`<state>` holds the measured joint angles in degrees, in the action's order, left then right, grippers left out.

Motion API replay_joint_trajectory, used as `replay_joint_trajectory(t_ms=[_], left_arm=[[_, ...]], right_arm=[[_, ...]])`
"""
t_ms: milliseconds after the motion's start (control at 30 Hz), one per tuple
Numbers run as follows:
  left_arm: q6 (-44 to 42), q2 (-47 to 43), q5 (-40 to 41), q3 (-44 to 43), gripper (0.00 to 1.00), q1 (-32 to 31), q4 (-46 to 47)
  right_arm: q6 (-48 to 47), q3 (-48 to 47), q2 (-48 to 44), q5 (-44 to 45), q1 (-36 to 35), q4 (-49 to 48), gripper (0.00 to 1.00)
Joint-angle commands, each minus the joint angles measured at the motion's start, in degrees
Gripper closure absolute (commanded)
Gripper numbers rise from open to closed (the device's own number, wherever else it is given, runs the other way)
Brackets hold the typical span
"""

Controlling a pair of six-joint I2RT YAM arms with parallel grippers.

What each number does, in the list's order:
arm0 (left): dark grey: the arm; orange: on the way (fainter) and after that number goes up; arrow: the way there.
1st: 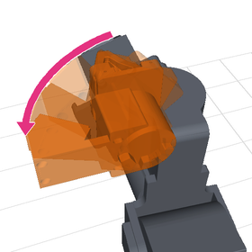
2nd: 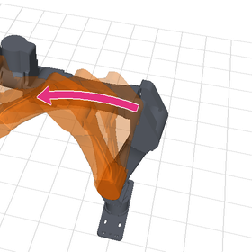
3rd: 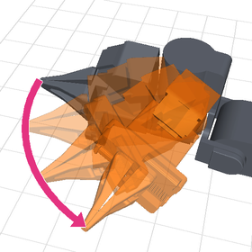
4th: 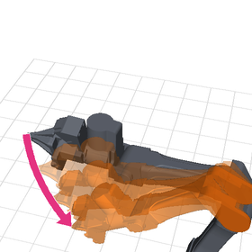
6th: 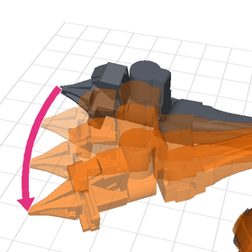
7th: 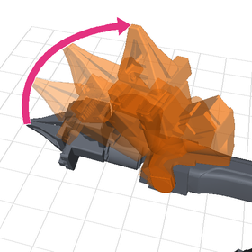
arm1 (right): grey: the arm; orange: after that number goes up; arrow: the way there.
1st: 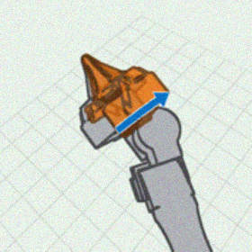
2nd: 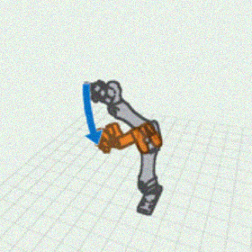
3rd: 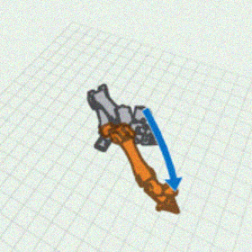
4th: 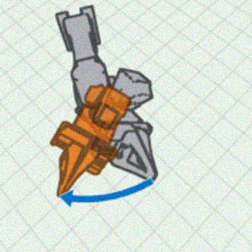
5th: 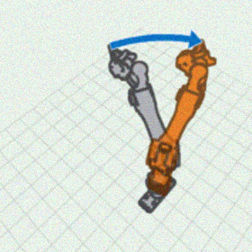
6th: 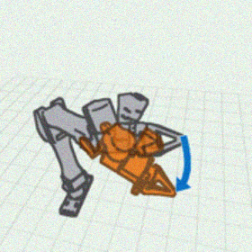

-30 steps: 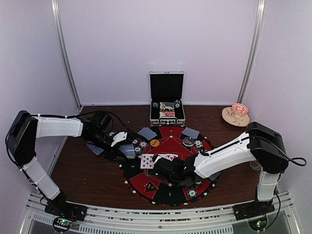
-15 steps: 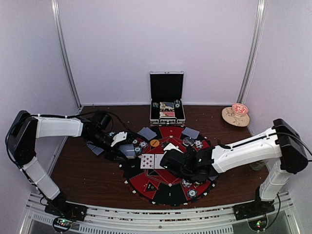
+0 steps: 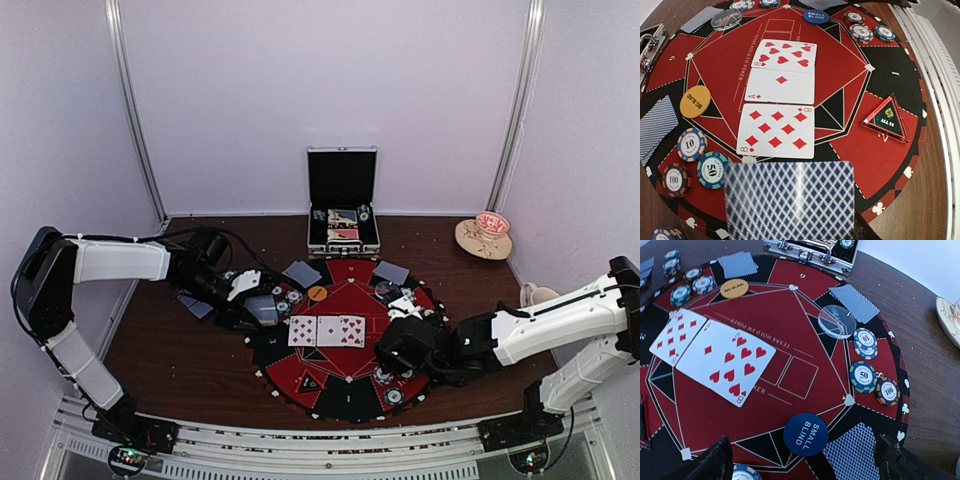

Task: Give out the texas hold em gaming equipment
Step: Pick up the all-in button from position 2.

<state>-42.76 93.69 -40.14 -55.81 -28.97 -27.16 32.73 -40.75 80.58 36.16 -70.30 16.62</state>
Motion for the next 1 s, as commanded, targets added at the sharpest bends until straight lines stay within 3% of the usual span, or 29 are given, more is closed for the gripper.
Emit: replay_joint_trajectory(t_ms=[0,133,300,600,967], left_arm=[[-0.1,-0.8,-1.7,-0.5,0.54,0.3,0.1],[-0.2,-1.0,-1.6,-0.4,0.54,0.3,0.1],[-0.2,-0.9,-1.5,-0.5,0.54,0.4,0.1],[-0.2,-1.7,-1.6,-0.4,0.54,0.8,0.1],[-0.3,-1.8,-1.8,-0.5,0.55,1.5,0.0]], right_arm=[[5.7,2.1,-4.5,0.6,2.9,-3.2,0.00],[-0.9,4.6,-5.1,-8.3,3.8,-13.2,0.01],[-8.5,0.5,3.5,-18.3,0.4,-20.5,0.01],[-13.2,-18.2,26.0,-18.7,-6.2,-18.8,0.00],[-9.4,-22.7,31.7,-22.3,-7.5,-16.2,0.00]])
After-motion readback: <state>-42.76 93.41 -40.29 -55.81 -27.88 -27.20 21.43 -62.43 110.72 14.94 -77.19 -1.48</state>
